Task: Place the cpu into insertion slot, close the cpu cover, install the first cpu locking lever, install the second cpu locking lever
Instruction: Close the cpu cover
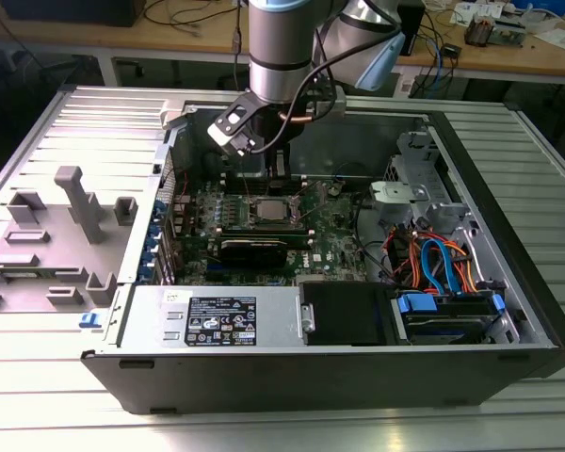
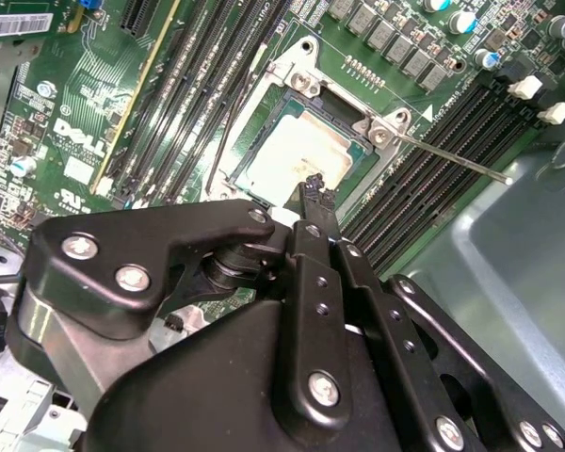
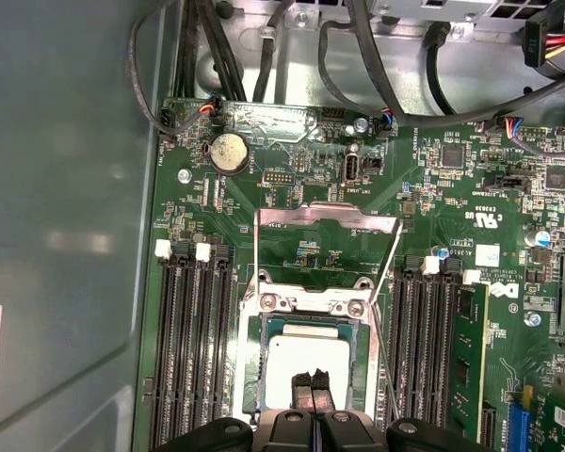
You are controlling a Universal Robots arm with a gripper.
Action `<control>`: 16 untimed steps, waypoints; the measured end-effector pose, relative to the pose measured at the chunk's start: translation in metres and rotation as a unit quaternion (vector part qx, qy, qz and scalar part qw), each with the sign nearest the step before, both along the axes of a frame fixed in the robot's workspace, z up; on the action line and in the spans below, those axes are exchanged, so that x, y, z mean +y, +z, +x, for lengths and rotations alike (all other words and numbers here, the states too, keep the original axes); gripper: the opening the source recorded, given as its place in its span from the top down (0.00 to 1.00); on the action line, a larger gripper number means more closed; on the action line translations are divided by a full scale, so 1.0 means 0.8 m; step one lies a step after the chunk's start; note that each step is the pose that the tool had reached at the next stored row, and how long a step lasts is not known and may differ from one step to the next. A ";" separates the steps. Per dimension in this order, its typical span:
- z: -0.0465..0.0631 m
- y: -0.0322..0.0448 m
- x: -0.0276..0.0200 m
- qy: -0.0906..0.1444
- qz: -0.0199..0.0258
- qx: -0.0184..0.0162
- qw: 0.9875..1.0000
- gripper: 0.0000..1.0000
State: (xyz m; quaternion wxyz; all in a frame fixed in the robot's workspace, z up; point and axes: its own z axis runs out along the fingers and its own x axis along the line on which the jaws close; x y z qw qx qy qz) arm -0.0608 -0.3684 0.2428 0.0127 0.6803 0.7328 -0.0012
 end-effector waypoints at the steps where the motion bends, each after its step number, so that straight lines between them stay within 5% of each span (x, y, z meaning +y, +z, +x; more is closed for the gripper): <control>1: 0.000 0.0002 0.0000 0.000 0.000 0.000 1.000 0.89; 16: 0.000 0.0075 0.0000 0.000 0.000 0.000 1.000 0.89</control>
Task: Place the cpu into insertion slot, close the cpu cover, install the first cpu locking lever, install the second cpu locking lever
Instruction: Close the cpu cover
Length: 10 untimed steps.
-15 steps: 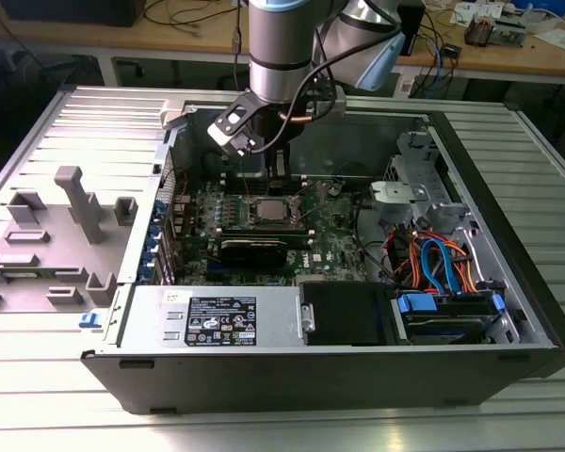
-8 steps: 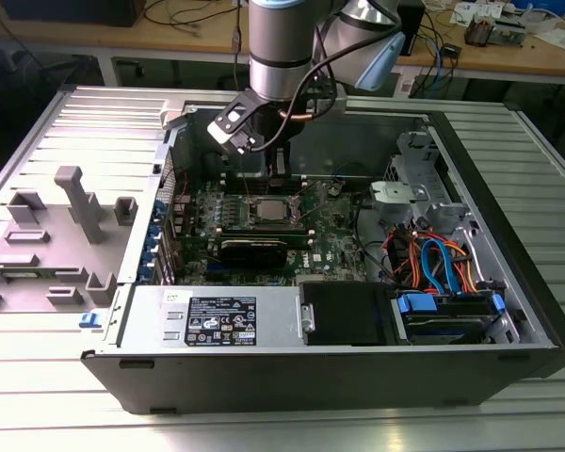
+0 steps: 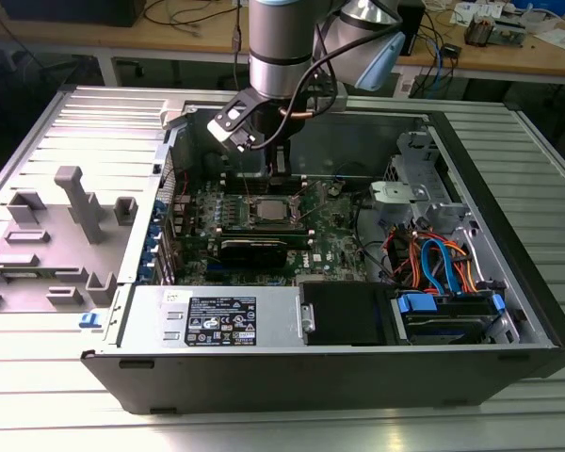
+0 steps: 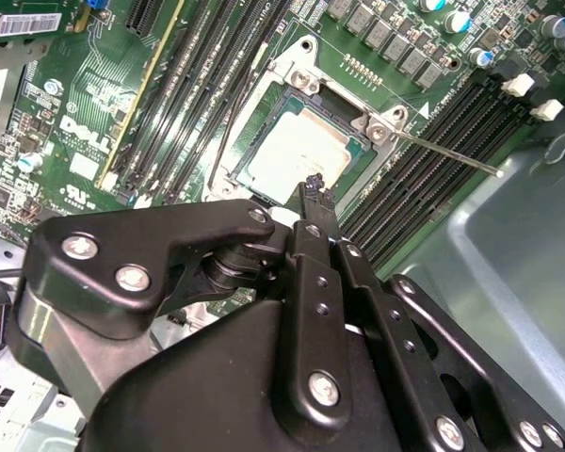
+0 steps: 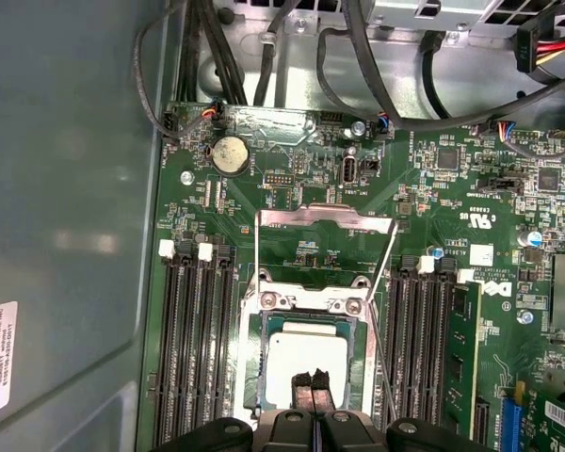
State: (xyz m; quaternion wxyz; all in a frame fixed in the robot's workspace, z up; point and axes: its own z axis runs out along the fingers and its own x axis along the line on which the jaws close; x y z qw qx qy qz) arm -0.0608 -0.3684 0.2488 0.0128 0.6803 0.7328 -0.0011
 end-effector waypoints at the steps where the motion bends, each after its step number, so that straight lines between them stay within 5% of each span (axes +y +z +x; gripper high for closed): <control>1: 0.000 0.0007 0.0000 0.000 0.000 0.000 1.000 0.89; 10: 0.000 0.0035 0.0000 0.000 0.000 0.000 1.000 0.89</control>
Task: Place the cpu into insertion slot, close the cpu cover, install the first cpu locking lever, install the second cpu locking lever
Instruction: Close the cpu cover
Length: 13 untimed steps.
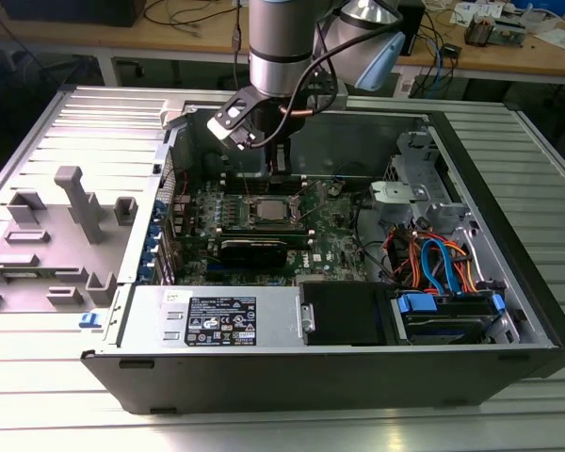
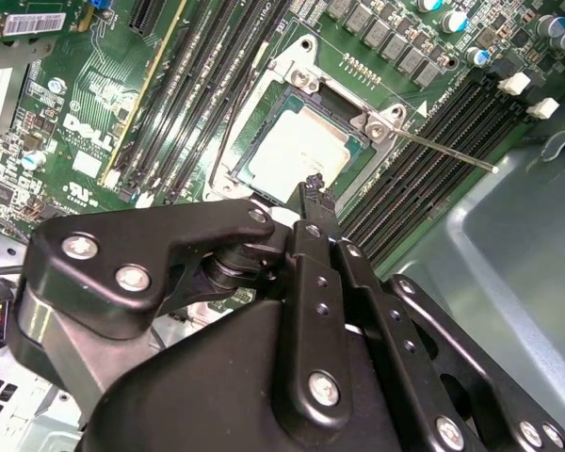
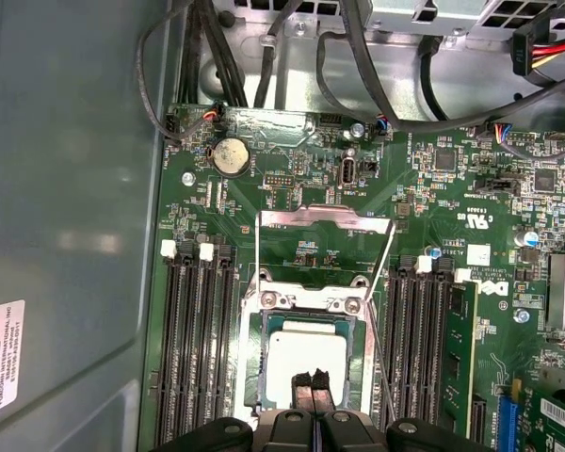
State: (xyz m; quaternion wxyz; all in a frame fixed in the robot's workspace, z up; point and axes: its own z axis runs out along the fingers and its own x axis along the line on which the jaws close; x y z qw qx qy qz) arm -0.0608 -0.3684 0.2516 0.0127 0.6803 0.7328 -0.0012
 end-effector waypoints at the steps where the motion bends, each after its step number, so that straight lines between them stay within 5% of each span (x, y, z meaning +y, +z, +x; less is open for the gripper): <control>1: 0.000 0.0001 0.0000 0.000 0.000 0.000 1.000 0.89; 13: 0.000 0.0035 0.0000 0.000 0.000 0.000 1.000 0.89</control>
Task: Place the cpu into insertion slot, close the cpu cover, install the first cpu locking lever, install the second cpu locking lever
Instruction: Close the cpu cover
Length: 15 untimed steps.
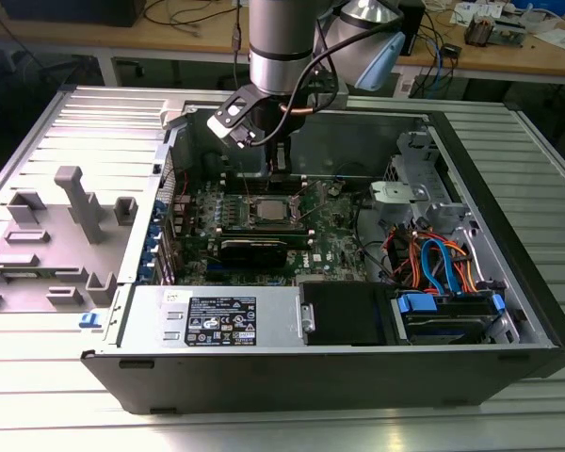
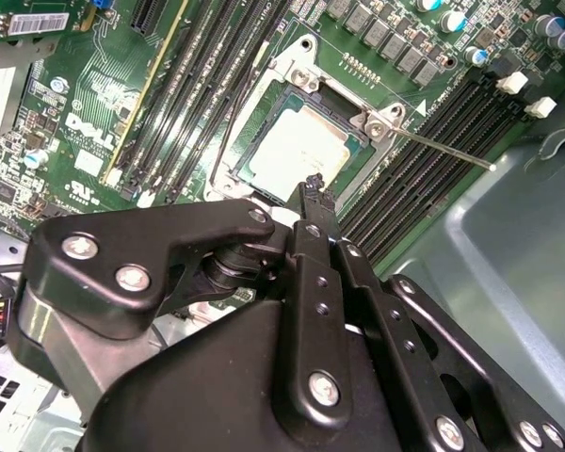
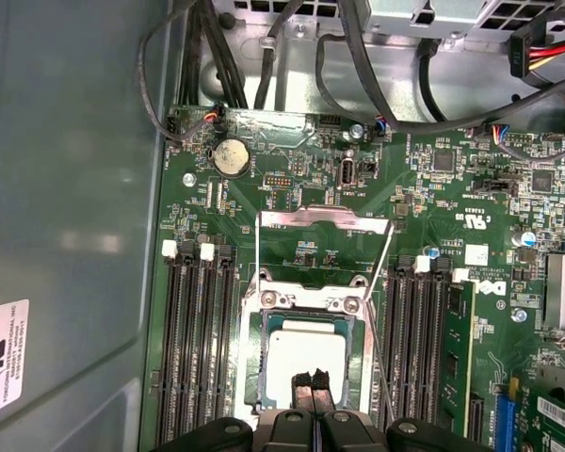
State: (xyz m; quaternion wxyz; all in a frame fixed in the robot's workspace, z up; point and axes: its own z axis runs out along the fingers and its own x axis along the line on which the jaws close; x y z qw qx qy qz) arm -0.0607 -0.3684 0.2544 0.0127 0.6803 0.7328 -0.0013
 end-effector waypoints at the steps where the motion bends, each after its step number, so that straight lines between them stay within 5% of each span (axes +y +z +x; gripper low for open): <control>1: 0.000 0.0004 0.0000 0.000 0.000 0.000 1.000 0.89; 15: 0.001 0.0012 0.0000 0.000 0.001 0.000 1.000 0.89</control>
